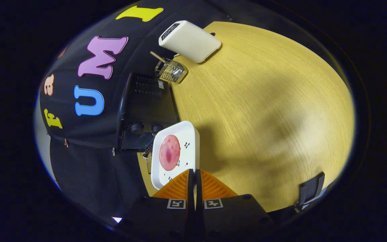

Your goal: Open the toaster oven, put the food inside, and close the toaster oven door.

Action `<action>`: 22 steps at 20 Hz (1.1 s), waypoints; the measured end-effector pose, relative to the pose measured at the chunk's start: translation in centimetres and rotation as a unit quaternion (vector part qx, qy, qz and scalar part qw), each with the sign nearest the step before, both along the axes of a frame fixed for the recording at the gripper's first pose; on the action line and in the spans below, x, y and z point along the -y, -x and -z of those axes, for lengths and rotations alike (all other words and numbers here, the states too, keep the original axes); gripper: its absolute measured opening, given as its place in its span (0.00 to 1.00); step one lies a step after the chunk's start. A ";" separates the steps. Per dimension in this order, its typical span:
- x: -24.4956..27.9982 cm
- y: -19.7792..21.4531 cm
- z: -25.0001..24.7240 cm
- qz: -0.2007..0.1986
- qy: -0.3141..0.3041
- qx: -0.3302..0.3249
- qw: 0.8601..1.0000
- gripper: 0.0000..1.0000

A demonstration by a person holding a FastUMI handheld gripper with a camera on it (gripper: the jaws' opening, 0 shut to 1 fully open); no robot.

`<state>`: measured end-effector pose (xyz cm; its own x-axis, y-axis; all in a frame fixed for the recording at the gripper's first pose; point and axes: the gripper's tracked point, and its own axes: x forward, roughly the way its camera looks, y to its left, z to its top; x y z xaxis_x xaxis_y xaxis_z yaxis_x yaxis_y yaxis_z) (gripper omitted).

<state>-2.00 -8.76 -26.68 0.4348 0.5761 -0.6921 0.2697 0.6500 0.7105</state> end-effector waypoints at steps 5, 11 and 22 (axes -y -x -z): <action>-2.8 1.3 -0.8 0.027 -0.011 0.003 1.000 0.05; -8.5 3.9 -1.9 0.017 -0.019 0.008 1.000 0.05; -19.5 2.8 -1.8 0.015 -0.025 0.017 0.999 0.05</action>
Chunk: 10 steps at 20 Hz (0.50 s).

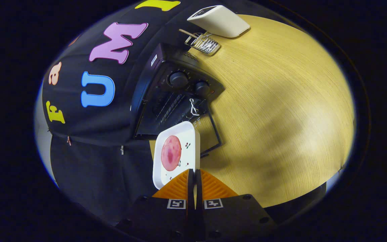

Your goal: Open the toaster oven, put the food inside, and close the toaster oven door.

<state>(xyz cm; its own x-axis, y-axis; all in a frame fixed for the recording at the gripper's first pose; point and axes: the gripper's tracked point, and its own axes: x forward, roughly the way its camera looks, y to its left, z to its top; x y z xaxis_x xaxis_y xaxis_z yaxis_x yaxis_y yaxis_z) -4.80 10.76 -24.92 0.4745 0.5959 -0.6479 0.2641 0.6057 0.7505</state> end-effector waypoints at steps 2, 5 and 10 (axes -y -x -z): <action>-1.2 -1.0 0.4 0.012 0.000 -0.003 1.000 0.05; -2.7 -3.2 0.7 0.043 -0.008 -0.003 0.999 0.05; -5.6 -6.7 1.8 0.083 -0.015 0.010 0.996 0.05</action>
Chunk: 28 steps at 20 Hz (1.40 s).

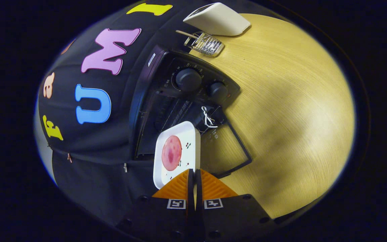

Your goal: Open the toaster oven, put the food inside, and close the toaster oven door.

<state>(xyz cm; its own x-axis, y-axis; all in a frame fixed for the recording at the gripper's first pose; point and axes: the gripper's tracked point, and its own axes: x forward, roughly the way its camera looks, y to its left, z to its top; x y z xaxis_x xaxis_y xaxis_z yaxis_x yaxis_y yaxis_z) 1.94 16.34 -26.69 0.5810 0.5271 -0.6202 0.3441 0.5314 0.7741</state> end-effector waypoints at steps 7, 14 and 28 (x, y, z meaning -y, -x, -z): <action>-3.3 -4.7 1.4 0.079 -0.028 0.022 0.996 0.05; -3.9 -9.8 1.5 0.185 -0.036 0.053 0.981 0.05; -5.2 -11.2 1.2 0.187 -0.004 0.090 0.978 0.32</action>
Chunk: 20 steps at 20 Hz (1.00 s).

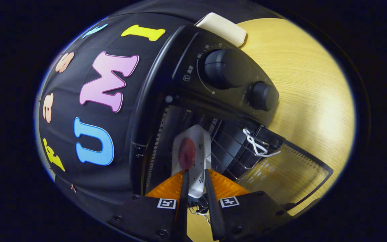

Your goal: Open the toaster oven, put the food inside, and close the toaster oven door.

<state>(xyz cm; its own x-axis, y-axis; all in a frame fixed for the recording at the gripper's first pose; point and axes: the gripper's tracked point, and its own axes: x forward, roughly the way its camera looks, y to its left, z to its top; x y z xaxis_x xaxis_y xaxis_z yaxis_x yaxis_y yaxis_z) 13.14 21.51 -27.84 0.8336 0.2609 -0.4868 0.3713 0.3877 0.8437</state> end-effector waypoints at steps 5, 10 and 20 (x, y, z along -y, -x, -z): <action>-1.6 3.4 -0.7 -0.061 0.003 -0.007 0.998 0.96; -2.2 7.6 -1.8 -0.108 0.042 0.001 0.993 0.98; -2.2 15.4 0.2 -0.251 0.205 -0.003 0.946 0.98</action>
